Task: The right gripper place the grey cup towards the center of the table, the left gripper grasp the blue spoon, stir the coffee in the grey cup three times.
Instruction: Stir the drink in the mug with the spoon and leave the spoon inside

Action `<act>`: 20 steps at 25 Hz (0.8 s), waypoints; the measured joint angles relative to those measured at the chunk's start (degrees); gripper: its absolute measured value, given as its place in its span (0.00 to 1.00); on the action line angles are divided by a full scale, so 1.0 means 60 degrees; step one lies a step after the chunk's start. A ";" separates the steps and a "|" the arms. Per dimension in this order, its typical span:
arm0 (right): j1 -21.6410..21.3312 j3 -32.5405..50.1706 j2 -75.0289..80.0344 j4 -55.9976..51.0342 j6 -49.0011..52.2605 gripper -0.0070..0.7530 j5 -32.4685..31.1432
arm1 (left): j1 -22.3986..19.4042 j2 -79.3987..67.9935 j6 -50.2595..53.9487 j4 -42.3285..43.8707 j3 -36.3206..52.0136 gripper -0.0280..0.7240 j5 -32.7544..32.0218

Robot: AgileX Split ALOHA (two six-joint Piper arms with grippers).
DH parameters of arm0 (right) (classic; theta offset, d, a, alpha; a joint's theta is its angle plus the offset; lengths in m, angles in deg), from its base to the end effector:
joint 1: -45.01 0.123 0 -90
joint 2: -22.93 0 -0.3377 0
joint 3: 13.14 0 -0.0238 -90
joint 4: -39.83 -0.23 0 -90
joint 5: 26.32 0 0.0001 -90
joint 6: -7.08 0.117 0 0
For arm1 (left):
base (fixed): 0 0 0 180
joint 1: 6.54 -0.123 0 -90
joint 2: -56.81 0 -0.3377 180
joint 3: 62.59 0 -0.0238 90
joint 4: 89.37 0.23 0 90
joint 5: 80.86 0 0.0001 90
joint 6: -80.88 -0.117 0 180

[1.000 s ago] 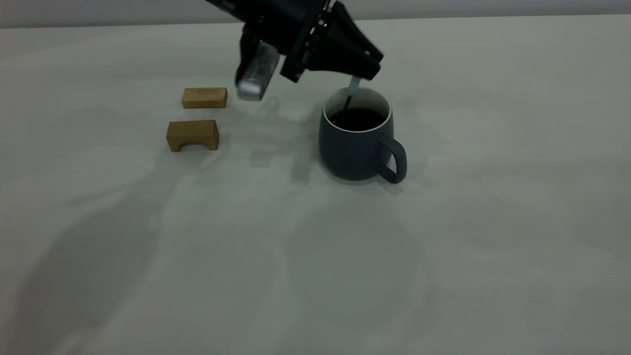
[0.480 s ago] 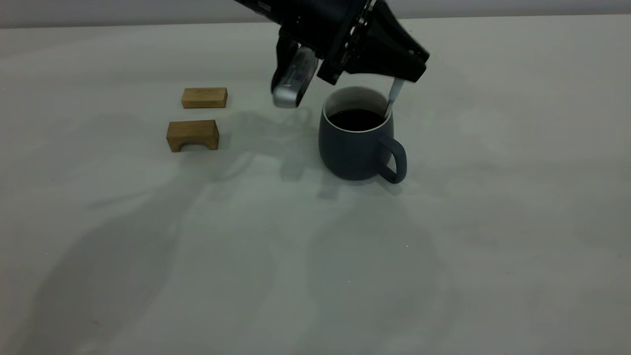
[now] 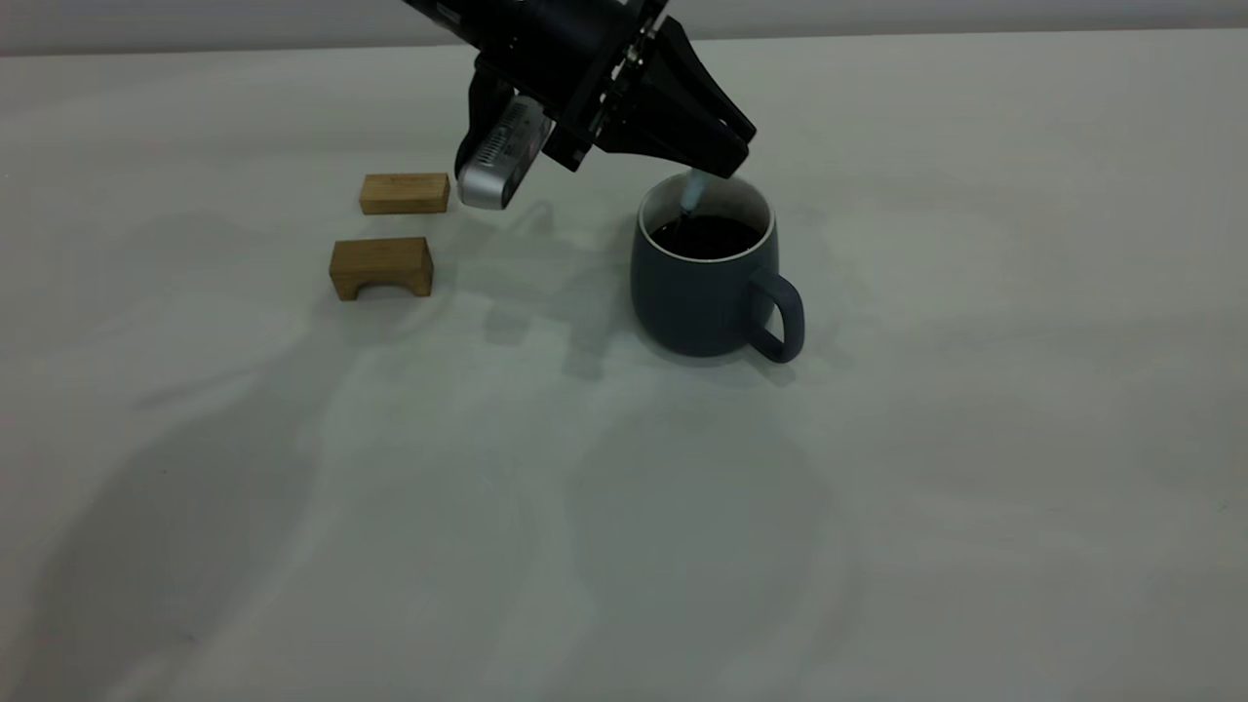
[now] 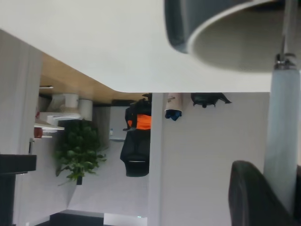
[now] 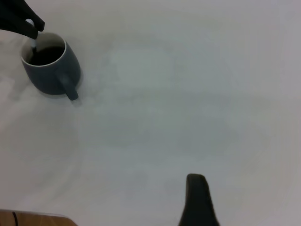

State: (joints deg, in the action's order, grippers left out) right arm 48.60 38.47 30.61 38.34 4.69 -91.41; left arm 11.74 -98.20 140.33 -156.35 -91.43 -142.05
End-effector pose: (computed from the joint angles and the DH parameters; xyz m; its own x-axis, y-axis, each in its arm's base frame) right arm -0.0527 -0.0005 0.2399 -0.5607 -0.0660 -0.8254 -0.0993 0.9950 -0.0121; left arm 0.4713 -0.2551 0.0835 -0.1272 -0.5501 0.8254 -0.9890 0.1338 -0.0633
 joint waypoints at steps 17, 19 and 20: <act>0.0000 0.0000 0.0000 0.0000 0.0000 0.79 0.0000 | 0.0135 0.0000 -0.0111 0.0017 0.0000 0.49 0.0434; 0.0000 0.0000 0.0000 0.0000 0.0000 0.79 0.0000 | 0.0146 0.0000 -0.0111 0.0017 0.0000 0.49 0.0434; 0.0000 0.0000 0.0000 0.0000 0.0000 0.79 0.0000 | 0.0153 0.0000 -0.0119 0.0017 0.0000 0.49 0.0425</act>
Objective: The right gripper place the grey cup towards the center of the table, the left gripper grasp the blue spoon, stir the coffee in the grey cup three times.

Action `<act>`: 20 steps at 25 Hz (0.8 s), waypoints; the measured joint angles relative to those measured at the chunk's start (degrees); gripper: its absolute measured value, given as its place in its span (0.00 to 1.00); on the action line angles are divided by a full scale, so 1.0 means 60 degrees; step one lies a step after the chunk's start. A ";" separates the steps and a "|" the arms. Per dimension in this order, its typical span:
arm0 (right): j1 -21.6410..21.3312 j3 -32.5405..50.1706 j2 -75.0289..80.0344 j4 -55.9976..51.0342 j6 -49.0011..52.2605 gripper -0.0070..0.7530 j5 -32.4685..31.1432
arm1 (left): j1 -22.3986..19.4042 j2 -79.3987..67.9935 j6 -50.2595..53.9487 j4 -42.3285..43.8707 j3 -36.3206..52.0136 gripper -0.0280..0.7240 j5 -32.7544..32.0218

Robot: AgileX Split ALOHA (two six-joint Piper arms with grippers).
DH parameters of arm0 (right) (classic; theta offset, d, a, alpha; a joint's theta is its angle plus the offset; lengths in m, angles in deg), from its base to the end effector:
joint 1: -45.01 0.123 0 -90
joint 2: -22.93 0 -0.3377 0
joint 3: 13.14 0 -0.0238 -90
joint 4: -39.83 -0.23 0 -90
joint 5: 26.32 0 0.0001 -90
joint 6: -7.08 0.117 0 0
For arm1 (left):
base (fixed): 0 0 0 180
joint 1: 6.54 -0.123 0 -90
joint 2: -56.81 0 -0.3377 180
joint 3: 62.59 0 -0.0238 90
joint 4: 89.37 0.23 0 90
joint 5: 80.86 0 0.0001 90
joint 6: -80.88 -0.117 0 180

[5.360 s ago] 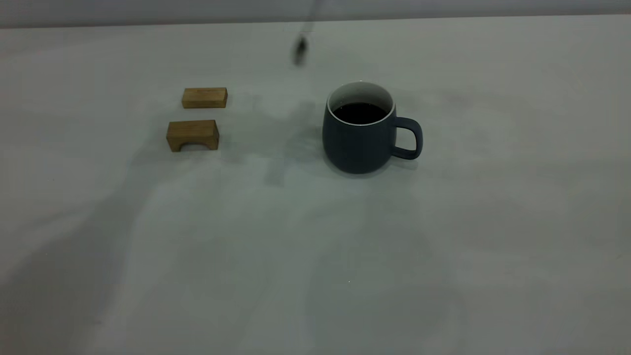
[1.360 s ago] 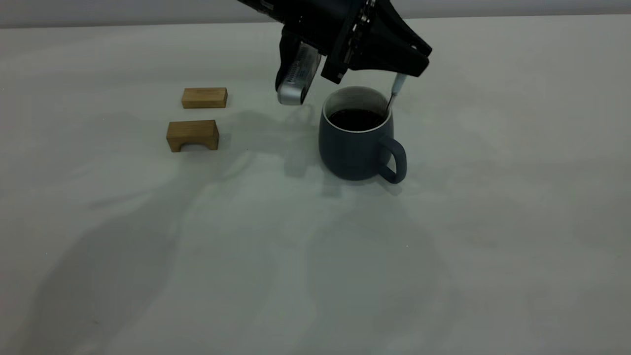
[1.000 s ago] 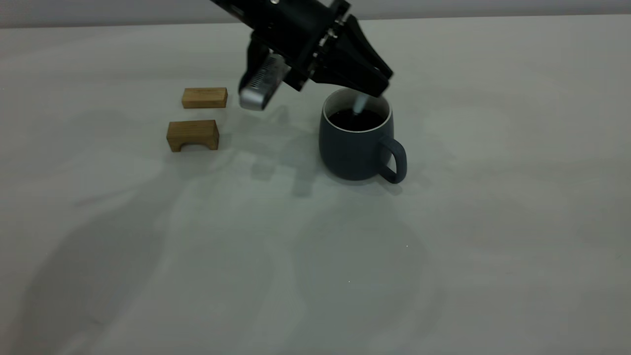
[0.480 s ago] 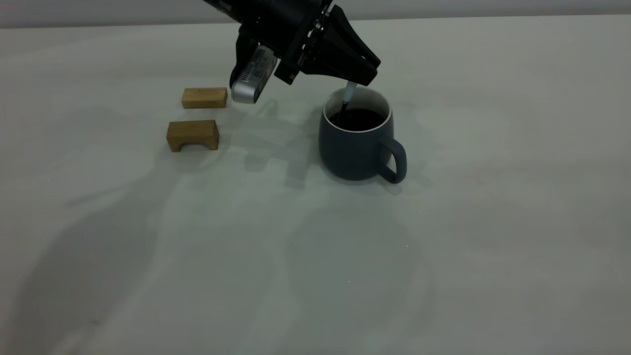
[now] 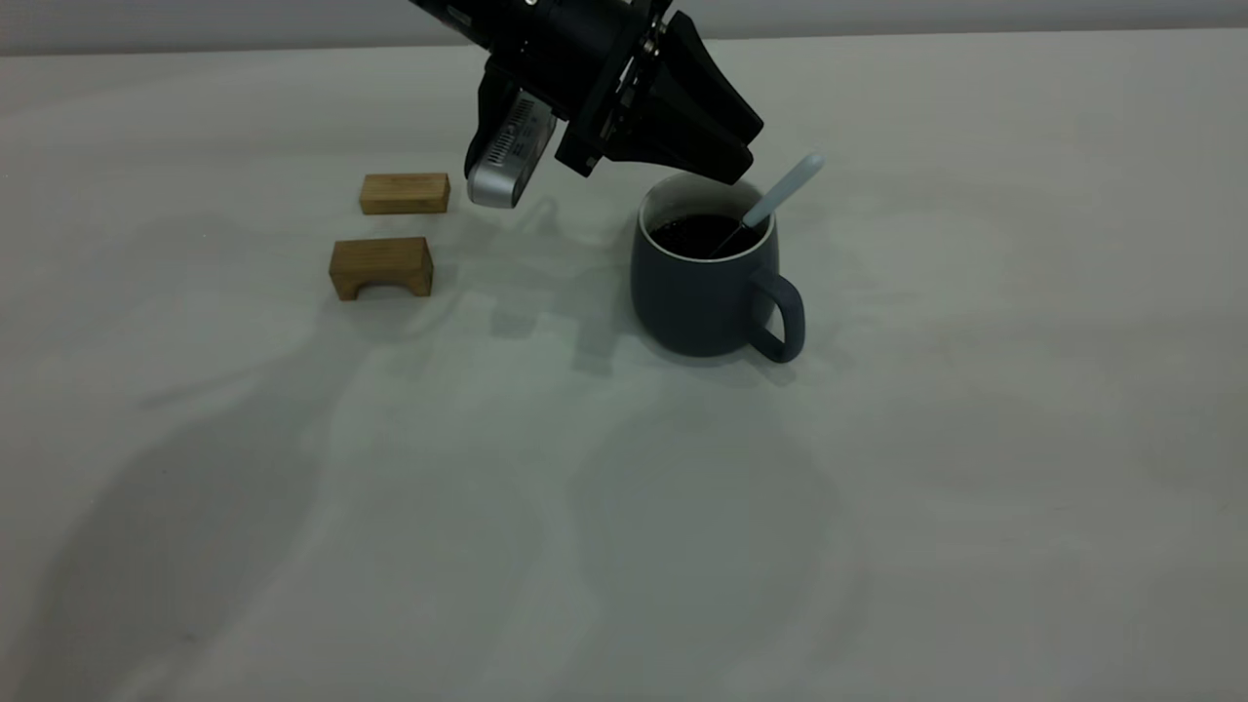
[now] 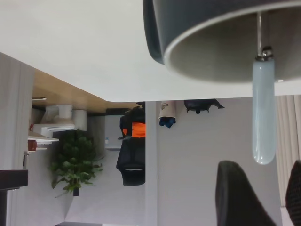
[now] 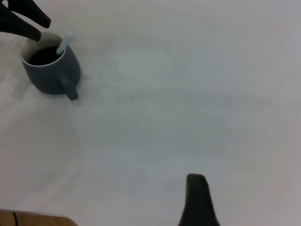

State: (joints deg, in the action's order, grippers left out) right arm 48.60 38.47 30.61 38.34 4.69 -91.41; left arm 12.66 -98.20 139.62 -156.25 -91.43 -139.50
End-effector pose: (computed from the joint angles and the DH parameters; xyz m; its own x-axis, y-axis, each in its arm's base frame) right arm -0.0527 -0.0005 0.2399 -0.5607 -0.0660 -0.8254 -0.0993 0.9950 -0.0121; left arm 0.4719 -0.2617 0.0816 -0.1508 -0.5659 0.8106 -0.9874 0.1264 -0.0955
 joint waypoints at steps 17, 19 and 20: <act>0.0000 0.0000 0.0000 0.0000 0.0000 0.79 0.0000 | -0.0372 0.2259 -0.0535 0.8806 -0.1868 0.49 -0.1381; 0.0000 0.0000 0.0000 0.0000 0.0000 0.79 0.0002 | -0.0376 0.2731 -0.0956 1.0147 -0.1893 0.49 -0.1381; 0.0000 0.0000 0.0000 0.0000 0.0000 0.79 0.0002 | -0.0376 0.2991 -0.1374 1.0698 -0.1893 0.49 -0.1381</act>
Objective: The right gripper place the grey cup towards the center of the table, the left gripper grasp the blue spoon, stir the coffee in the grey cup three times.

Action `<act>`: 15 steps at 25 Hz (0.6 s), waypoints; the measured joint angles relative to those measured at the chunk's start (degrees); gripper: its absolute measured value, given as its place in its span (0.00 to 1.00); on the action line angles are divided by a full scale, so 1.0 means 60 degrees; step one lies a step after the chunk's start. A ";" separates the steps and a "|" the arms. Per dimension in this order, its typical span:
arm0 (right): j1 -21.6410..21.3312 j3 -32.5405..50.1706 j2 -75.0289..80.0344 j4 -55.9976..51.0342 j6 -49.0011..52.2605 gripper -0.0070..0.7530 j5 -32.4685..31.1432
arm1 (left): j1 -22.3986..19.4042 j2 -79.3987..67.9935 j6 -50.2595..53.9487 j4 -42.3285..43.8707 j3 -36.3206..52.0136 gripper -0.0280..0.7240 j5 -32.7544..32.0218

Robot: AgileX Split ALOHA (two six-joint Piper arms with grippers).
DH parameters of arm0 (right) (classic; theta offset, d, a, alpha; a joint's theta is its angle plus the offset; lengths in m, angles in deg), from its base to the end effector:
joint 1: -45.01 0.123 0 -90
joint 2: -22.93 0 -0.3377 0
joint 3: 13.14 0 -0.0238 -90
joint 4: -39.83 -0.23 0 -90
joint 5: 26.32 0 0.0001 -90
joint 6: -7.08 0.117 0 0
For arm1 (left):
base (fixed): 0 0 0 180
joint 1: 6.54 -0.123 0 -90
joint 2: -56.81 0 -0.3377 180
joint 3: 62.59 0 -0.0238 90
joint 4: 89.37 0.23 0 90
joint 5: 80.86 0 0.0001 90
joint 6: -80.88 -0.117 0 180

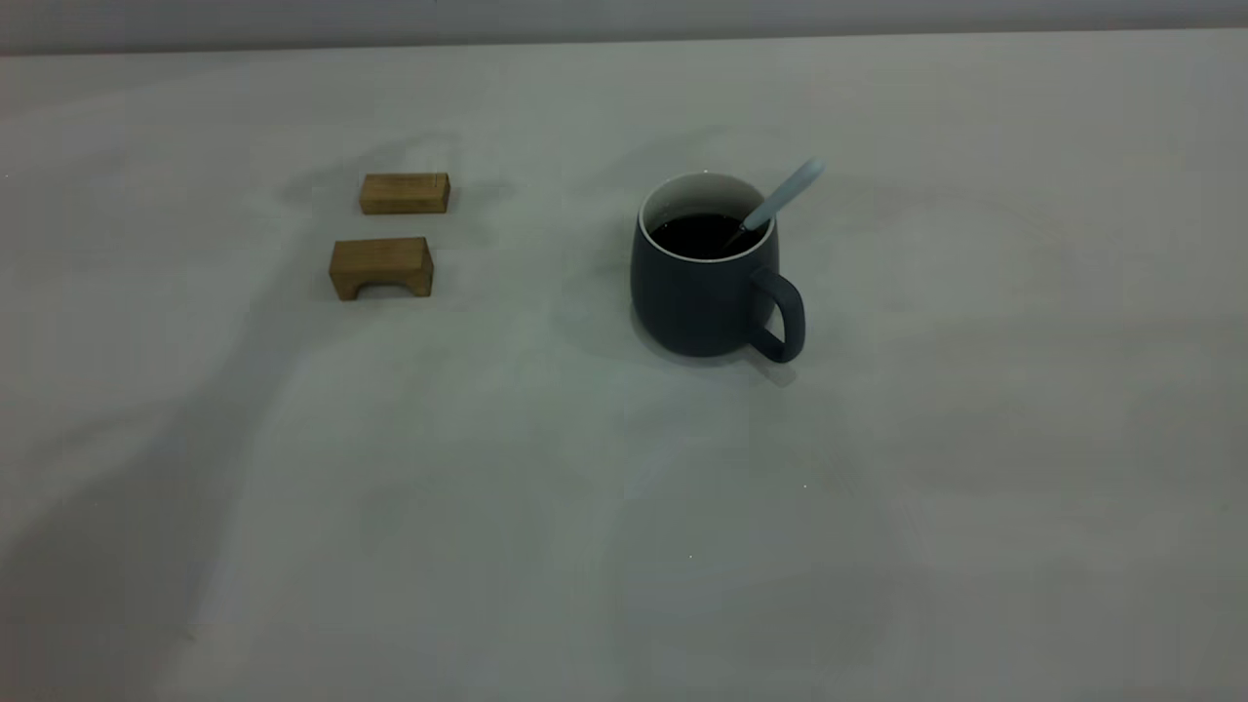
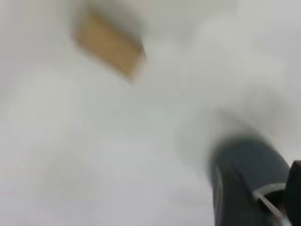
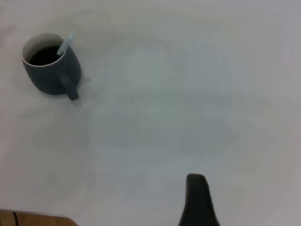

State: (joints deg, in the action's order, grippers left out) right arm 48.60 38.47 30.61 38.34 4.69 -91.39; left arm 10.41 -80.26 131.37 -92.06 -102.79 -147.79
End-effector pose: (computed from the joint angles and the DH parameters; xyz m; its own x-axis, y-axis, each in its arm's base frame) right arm -0.0526 -0.0005 0.2400 -0.5604 -0.0660 -0.8256 -0.0993 0.9950 -0.0121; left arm 0.4873 -0.1538 0.2369 -0.8083 -0.5715 -0.1413 -0.5309 0.8114 -0.2446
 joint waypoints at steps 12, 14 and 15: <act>0.0000 0.0000 0.0000 0.0000 0.0000 0.79 0.0000 | 0.0000 0.2158 -0.6953 0.1936 0.0140 0.49 0.0000; 0.0000 0.0000 0.0000 0.0000 0.0000 0.79 0.0000 | 0.0000 0.2535 -0.7014 0.2278 0.0671 0.49 0.0000; 0.0000 0.0000 0.0000 0.0000 0.0000 0.79 0.0000 | 0.0000 0.2783 -0.7027 0.2431 0.1043 0.49 0.0000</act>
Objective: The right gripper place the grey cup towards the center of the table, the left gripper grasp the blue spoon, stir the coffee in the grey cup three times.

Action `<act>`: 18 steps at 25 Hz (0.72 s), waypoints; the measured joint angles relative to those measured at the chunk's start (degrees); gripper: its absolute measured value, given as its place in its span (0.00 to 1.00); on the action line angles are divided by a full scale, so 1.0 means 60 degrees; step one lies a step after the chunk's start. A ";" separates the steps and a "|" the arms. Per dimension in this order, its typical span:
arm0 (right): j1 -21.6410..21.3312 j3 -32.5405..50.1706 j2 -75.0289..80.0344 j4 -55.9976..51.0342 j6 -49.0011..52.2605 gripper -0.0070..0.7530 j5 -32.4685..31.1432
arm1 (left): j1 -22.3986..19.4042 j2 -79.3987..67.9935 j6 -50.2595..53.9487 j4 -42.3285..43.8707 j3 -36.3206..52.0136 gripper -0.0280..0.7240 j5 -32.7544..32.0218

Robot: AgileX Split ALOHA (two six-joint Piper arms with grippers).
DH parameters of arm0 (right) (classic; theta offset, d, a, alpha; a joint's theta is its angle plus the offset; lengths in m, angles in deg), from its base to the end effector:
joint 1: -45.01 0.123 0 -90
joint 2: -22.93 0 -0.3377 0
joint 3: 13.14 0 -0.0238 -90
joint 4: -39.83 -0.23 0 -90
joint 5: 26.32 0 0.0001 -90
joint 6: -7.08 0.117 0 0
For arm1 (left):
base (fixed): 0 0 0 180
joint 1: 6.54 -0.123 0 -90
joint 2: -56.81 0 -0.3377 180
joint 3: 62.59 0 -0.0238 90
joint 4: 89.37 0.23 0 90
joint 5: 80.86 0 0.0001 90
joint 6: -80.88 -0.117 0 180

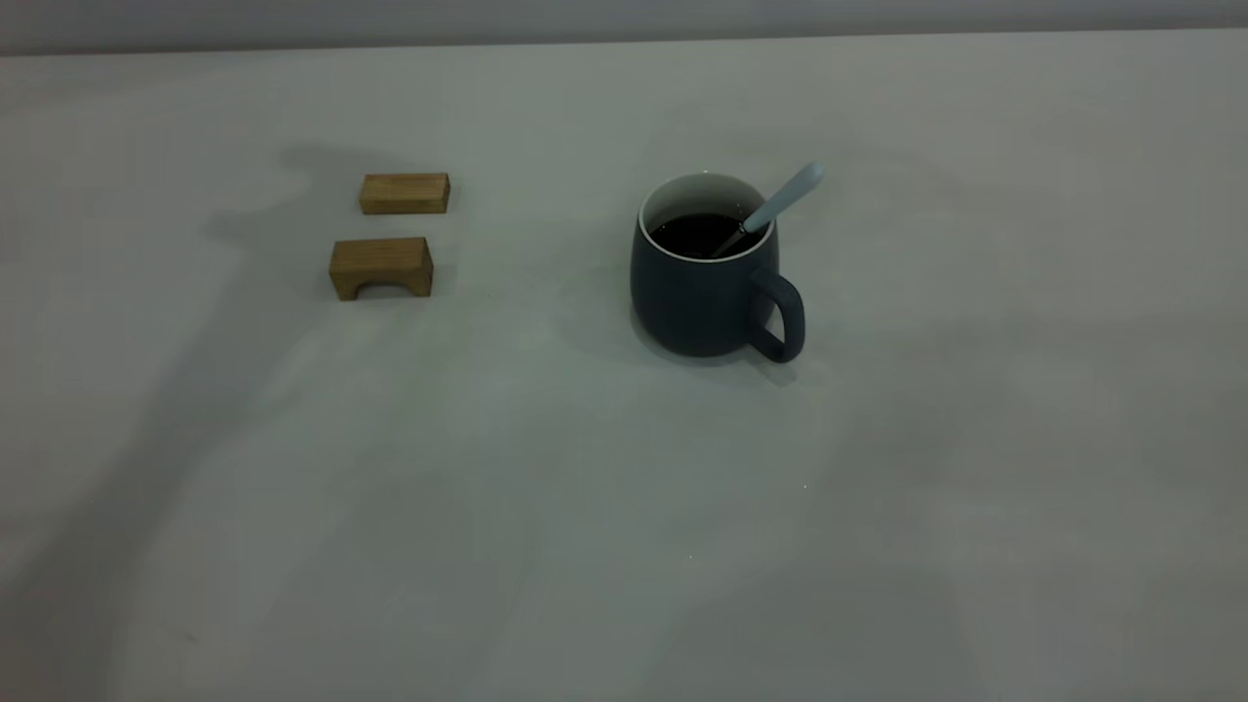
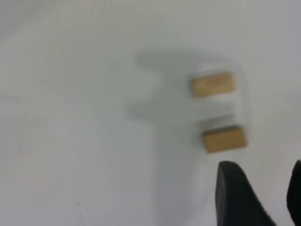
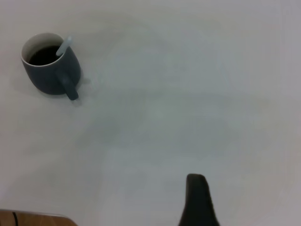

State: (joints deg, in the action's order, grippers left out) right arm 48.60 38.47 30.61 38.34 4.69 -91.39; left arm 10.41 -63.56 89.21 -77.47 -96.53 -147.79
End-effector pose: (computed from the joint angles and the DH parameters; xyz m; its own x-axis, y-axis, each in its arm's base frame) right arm -0.0526 -0.0005 0.2400 -0.5604 -0.0660 -0.8256 -0.0993 0.9950 -0.0121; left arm 0.4379 -0.1103 0.3501 -0.8627 0.1983 -0.4652 0.1496 0.9788 0.1399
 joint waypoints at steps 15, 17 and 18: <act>0.0000 0.0000 0.0000 0.0000 0.0000 0.79 0.0000 | 0.0000 0.5187 0.0913 0.0713 0.7107 0.49 0.0000; 0.0000 0.0000 0.0000 0.0000 0.0000 0.79 0.0000 | -0.0077 0.6008 0.0943 0.0680 0.8025 0.49 0.0000; 0.0000 0.0000 0.0000 0.0000 0.0000 0.79 0.0000 | -0.0131 0.6399 0.0952 0.0665 0.8453 0.49 0.0000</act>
State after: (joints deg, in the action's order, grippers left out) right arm 48.60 38.47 30.61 38.34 4.69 -91.39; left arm 9.62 -25.17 94.92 -73.48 -45.82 -147.79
